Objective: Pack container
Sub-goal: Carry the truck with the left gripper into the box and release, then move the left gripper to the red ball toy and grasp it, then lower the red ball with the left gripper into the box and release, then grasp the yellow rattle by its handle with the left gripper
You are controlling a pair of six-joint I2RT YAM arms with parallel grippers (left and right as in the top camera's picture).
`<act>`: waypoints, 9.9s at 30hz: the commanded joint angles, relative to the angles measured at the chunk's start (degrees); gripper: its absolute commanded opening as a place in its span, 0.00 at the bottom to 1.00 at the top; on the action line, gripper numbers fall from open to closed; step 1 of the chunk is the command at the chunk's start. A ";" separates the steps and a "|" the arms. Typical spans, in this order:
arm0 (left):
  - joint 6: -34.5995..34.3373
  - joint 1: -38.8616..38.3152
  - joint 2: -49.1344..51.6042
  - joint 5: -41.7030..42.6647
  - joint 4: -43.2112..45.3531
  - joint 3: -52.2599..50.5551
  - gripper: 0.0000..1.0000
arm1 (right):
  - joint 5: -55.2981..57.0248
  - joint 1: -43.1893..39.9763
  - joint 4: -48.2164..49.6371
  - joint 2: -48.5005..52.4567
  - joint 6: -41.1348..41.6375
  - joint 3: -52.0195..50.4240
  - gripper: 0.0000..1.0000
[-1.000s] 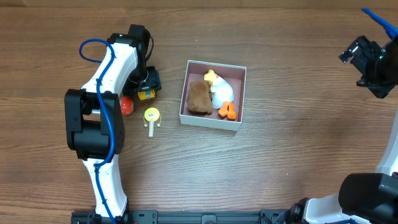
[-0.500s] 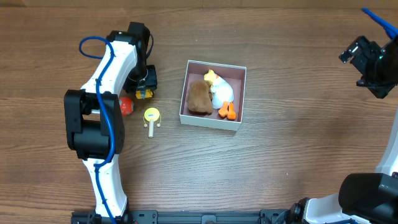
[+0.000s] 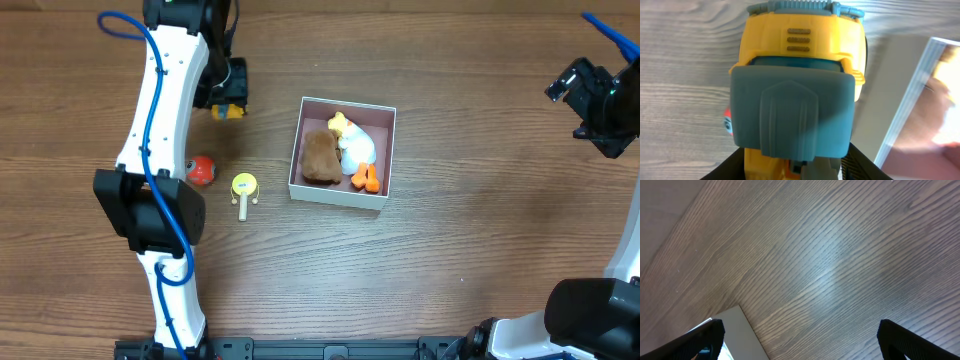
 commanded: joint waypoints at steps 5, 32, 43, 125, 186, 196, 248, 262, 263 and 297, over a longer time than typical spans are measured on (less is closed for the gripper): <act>24.13 -15.89 -0.87 2.54 -2.67 6.40 0.06 | -0.52 -0.02 0.33 0.15 0.28 -0.17 1.00; 61.88 -28.41 -0.70 1.60 13.22 -18.45 0.10 | -0.52 -0.02 0.33 0.15 0.26 -0.17 1.00; 58.42 -28.52 -0.81 1.31 14.86 -21.31 0.52 | -0.52 -0.02 0.33 0.15 0.26 -0.17 1.00; 6.19 9.55 -7.89 0.79 19.58 -37.70 0.04 | -0.52 -0.02 0.33 0.15 0.26 -0.17 1.00; 4.42 -21.51 -10.64 6.08 9.79 -27.23 0.04 | -0.52 -0.02 0.33 0.15 0.26 -0.17 1.00; 1.79 -22.25 -10.58 2.47 16.28 -33.42 0.04 | -0.52 -0.02 0.33 0.15 0.28 -0.17 1.00; -15.72 -12.79 -11.28 -11.69 16.94 -43.10 0.33 | -0.52 -0.02 0.33 0.15 0.26 -0.17 1.00; -17.40 -21.77 -11.30 -9.84 16.31 -42.58 0.28 | -0.50 -0.02 0.33 0.15 0.26 -0.17 1.00; -17.59 -21.70 -11.30 -10.56 14.82 -41.68 0.29 | -0.52 -0.02 0.33 0.15 0.26 -0.17 1.00; -7.08 -8.20 -13.92 -0.57 31.93 -63.41 0.59 | -0.52 -0.02 0.33 0.15 0.28 -0.17 1.00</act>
